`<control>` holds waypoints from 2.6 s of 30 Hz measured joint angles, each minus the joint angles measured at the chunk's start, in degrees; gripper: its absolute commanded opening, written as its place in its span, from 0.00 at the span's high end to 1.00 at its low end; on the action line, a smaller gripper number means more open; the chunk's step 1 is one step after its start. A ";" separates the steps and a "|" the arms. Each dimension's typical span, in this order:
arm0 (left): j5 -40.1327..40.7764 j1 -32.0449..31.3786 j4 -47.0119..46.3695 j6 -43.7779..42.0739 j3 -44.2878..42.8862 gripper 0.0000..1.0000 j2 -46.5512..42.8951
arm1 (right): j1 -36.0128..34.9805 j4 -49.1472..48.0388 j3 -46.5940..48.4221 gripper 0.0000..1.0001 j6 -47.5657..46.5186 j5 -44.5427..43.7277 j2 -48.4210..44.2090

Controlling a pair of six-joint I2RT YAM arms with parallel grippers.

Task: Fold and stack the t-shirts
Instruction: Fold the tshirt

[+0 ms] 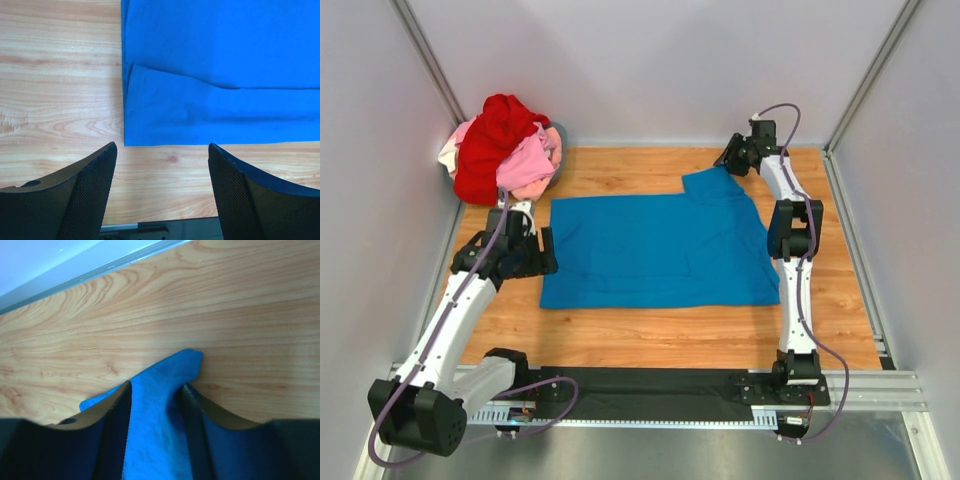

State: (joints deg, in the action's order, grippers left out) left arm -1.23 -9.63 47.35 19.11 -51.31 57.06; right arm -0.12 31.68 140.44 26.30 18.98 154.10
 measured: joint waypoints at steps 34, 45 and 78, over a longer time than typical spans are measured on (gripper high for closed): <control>7.80 0.76 -3.78 5.62 -65.09 0.32 73.90 | 9.07 2.14 -16.72 1.00 -9.70 -7.85 -15.76; -0.94 0.72 -12.66 7.19 -75.03 0.36 84.26 | 9.73 2.36 -17.51 1.00 -10.25 -6.36 -15.76; -2.14 0.33 -17.57 8.33 -76.70 0.43 88.74 | 9.66 2.40 -19.54 1.00 -10.49 -2.64 -15.96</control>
State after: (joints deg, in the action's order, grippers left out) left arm -3.38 -9.30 29.78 27.44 -128.01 145.80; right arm 9.54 34.09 120.90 15.81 16.34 138.15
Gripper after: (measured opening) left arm 0.589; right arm 0.007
